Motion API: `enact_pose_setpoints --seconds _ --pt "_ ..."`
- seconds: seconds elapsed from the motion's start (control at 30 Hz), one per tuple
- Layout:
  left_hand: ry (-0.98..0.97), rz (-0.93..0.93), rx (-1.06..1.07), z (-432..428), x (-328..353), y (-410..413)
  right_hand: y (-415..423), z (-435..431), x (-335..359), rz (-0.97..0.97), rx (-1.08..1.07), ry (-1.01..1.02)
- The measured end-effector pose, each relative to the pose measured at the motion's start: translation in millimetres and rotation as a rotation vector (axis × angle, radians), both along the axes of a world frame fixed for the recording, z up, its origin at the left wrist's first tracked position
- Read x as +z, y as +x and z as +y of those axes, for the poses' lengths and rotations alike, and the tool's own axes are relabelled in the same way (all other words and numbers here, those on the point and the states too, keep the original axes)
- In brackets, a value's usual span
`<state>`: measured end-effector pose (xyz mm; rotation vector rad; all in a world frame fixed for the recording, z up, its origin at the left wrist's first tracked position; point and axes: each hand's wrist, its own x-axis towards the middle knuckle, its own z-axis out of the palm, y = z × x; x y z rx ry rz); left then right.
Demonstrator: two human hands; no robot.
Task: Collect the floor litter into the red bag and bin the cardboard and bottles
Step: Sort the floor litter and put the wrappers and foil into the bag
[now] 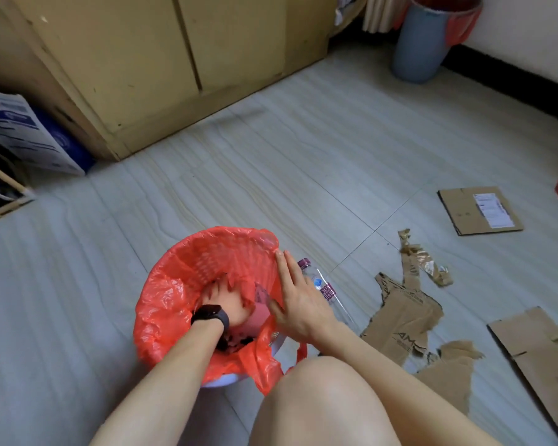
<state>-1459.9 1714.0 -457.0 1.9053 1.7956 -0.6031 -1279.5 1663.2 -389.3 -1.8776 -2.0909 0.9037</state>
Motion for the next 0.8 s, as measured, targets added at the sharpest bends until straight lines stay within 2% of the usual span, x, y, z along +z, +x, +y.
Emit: enact_pose_setpoints --seconds 0.1,0.27,0.4,0.6,0.7,0.8 --pt "0.094 -0.114 -0.005 5.4 45.1 4.6 15.8 -2.9 15.1 -0.021 0.013 -0.024" --pt "0.376 -0.372 -0.109 4.6 130.9 49.4 83.2 -29.4 59.6 -0.107 -0.073 0.007" --pt "0.47 -0.556 -0.368 -7.3 198.5 136.5 167.1 -70.2 110.4 -0.277 -0.169 0.043" --pt "0.429 -0.5 -0.854 -39.0 285.0 281.7 298.3 -162.8 195.4 -0.468 -0.406 0.07" --pt "0.452 -0.464 -1.032 -74.7 311.6 361.1 359.9 -235.7 221.0 -0.456 -0.623 0.07" --pt "0.404 -0.465 -1.088 -106.0 310.5 416.6 393.4 -295.3 228.1 -0.4 -0.799 0.092"
